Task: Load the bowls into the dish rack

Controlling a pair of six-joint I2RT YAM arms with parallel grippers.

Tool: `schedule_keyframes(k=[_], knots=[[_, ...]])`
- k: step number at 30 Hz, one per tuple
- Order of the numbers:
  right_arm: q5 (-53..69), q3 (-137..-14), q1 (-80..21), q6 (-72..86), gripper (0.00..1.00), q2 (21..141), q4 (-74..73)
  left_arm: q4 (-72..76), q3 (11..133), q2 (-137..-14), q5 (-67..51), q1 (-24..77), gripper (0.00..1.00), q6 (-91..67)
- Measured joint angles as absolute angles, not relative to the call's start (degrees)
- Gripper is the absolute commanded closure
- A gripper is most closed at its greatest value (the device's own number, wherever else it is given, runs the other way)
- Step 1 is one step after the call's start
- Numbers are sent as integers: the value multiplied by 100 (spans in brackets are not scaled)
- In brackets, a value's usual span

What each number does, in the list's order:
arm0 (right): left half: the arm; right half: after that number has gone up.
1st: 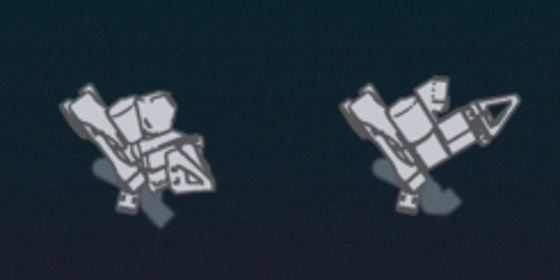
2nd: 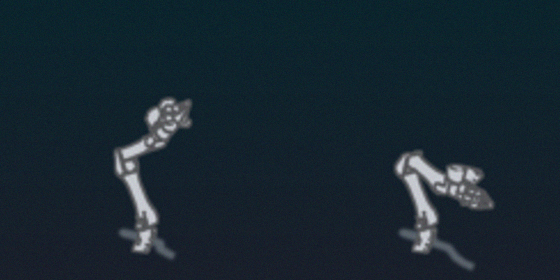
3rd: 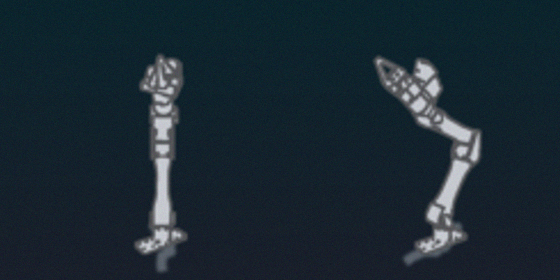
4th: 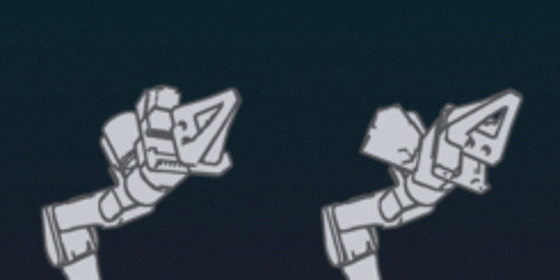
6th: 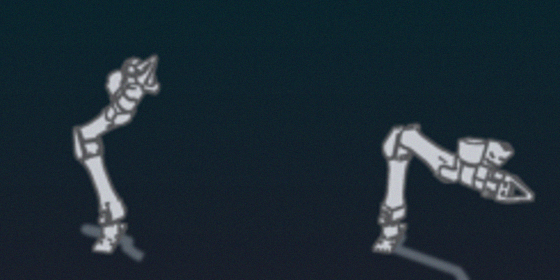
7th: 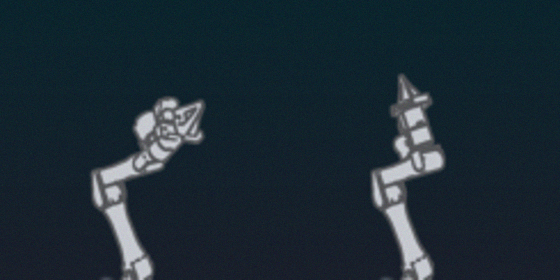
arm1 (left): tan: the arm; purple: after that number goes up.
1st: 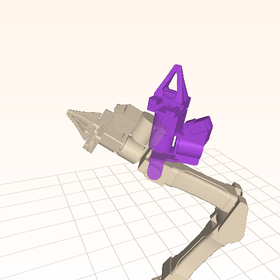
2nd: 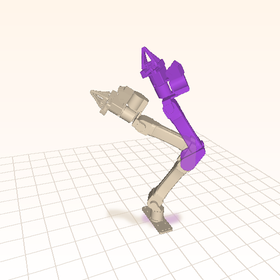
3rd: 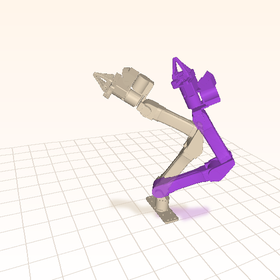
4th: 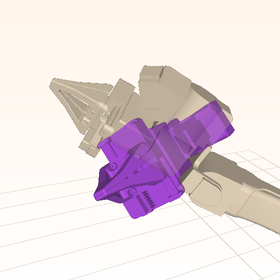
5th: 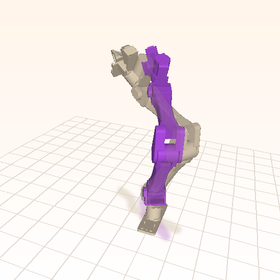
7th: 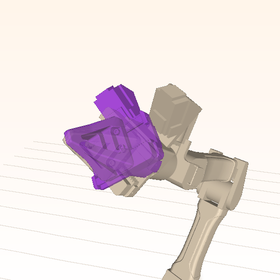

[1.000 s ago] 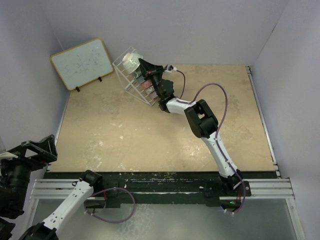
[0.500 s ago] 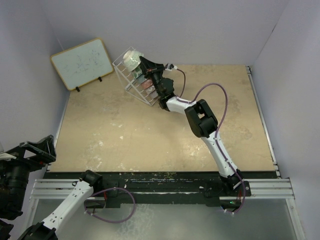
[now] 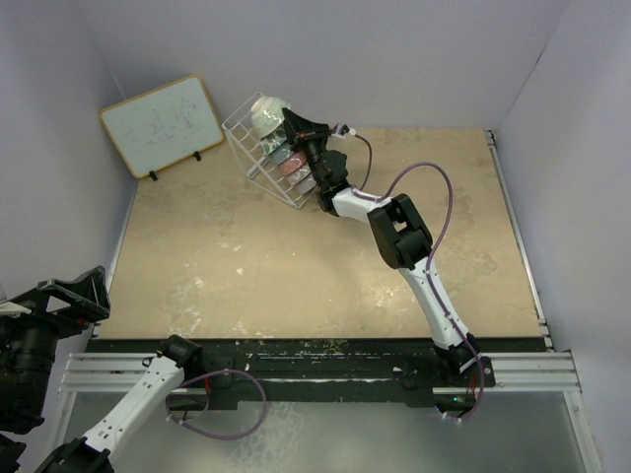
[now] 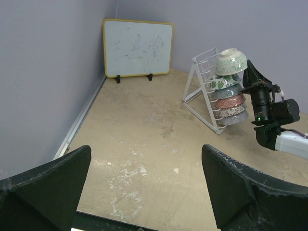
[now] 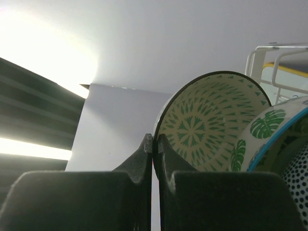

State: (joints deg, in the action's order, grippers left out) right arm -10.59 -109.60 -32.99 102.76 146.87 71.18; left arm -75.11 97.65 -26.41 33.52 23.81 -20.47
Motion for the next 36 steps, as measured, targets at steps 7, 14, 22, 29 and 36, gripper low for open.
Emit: schedule_keyframes(k=[7,14,22,29,36], knots=[[-985,-11271,-3301,10291,100,14879,6823,-7511,9765,-2641,3354,2383,1,-2053],[-941,-11295,-3304,10342,93,14984,6744,-7516,9765,-2641,3391,2383,1,-2058],[-906,-11133,-3310,10339,82,14888,6702,-7516,9762,-2641,3395,2408,1,-2067],[-910,-10759,-3304,10145,71,14477,6149,-7516,9754,-2641,3395,2410,1,-2106],[-819,-10761,-3293,10077,67,14394,5892,-7516,9749,-2639,3395,2414,1,-2150]])
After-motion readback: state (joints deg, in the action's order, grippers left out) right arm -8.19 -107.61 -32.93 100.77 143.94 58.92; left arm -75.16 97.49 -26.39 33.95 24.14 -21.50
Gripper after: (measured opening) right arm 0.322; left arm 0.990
